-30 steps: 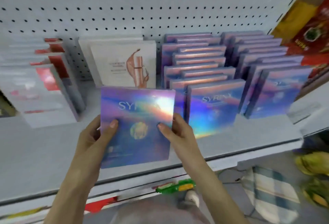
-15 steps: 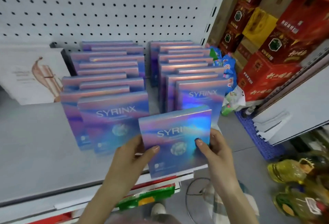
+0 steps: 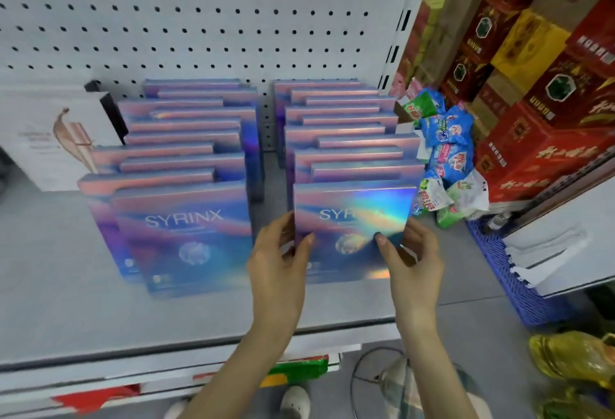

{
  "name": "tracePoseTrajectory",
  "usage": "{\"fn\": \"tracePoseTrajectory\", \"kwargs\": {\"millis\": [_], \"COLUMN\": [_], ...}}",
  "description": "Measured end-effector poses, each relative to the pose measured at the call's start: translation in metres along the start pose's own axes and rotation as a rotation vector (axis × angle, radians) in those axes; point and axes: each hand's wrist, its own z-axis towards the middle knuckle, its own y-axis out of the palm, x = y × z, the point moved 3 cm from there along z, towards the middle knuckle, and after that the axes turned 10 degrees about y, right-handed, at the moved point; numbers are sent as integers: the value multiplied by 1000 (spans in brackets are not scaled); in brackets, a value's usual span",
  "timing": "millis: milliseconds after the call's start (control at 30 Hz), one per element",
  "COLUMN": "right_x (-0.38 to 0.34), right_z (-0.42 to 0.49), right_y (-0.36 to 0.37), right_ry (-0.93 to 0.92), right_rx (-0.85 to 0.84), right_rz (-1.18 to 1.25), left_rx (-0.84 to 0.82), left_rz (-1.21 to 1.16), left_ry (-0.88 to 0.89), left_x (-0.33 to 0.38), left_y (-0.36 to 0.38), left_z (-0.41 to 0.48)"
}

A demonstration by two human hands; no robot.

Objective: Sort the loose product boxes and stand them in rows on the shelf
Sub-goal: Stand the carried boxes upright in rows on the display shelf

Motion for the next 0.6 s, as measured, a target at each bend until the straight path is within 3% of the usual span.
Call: {"fn": "tracePoseTrajectory", "kwargs": {"millis": [267, 600], "right_x": [-3, 1], "right_z": [4, -1], "right_y": [6, 12], "right_ry": [-70, -12], "right_rx": [82, 139], "right_rz": [-52, 6], "left_rx": [84, -98], "left_rz": [0, 25], "left_ry": [10, -73], "left_x": [0, -12], "left_y": [4, 7], "left_z": [3, 8]}}
